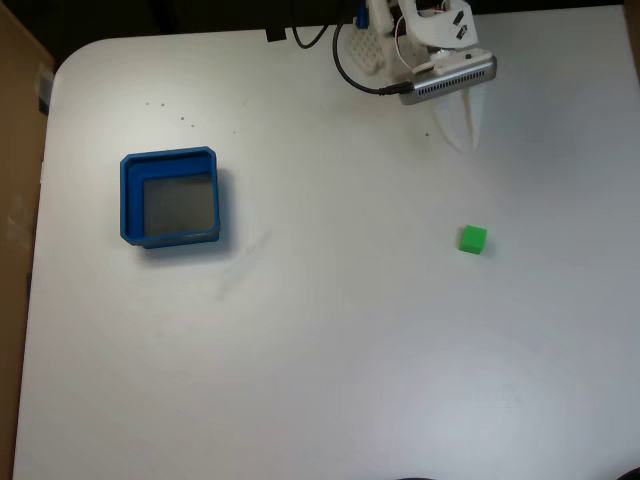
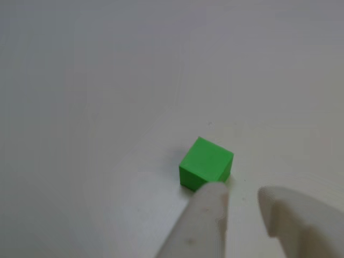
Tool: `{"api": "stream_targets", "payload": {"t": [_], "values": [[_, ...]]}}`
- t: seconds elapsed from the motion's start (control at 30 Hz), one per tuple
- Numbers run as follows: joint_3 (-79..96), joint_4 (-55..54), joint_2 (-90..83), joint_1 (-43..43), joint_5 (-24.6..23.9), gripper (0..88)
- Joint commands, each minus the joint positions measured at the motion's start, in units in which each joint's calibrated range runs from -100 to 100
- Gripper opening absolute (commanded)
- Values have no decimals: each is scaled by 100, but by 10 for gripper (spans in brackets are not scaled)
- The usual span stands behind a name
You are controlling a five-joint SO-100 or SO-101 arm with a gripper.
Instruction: Pick up green cube and drop it in the blue box
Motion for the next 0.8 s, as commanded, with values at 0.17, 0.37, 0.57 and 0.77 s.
{"api": "stream_targets", "payload": {"t": [0.17,0.37,0.57,0.77], "values": [[-1391,-145,1078,-40,-20,22],[-1987,-145,1822,-40,-20,23],[-2240,-145,2022,-40,24,23],[-2430,-145,2231,-40,34,56]]}}
